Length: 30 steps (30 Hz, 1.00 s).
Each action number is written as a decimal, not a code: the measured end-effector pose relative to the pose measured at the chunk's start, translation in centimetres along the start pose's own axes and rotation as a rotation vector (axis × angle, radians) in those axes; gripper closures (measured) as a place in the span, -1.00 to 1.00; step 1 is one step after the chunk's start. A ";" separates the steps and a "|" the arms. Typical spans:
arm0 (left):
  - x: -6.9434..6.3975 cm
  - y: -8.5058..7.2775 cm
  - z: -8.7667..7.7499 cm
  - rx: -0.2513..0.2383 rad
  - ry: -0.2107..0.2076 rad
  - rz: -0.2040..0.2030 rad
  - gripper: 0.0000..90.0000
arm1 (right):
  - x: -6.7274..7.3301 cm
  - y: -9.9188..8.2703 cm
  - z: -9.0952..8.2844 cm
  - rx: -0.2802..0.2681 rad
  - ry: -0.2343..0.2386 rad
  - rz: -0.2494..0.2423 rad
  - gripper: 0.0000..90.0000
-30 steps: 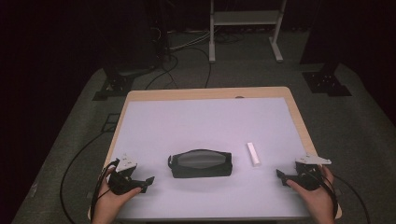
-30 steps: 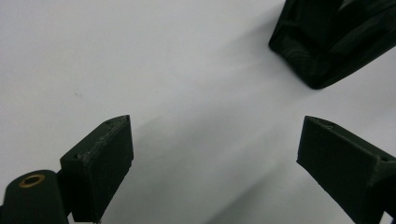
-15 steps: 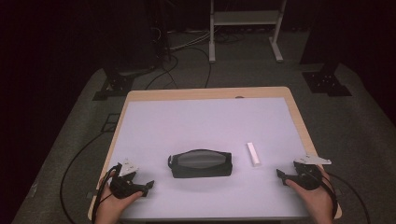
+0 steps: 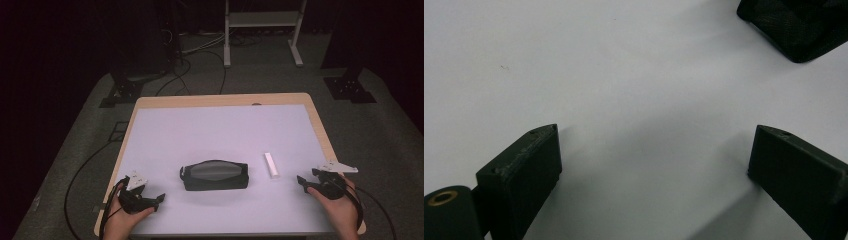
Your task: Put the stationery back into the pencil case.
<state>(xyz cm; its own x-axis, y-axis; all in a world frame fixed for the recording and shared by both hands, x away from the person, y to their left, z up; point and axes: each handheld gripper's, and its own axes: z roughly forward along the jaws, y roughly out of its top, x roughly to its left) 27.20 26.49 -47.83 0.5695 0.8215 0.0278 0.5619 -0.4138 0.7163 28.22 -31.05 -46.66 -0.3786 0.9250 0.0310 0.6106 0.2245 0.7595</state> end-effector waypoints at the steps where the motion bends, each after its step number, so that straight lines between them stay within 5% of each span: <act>1: 0.0 0.0 0.0 0.004 0.000 0.001 -0.87 | 0.1 0.2 0.1 0.002 0.008 0.004 -0.23; 30: 0.1 0.0 0.0 0.000 -0.006 -0.006 -0.87 | 1.8 3.6 1.9 0.017 0.078 -0.033 -0.11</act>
<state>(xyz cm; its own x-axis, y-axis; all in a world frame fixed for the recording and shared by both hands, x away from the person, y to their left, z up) 27.25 26.54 -47.89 0.5696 0.8217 0.0200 0.5650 -0.4091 0.7165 31.07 -28.03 -45.14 -0.4515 0.8904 0.0569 0.6083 0.2605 0.7498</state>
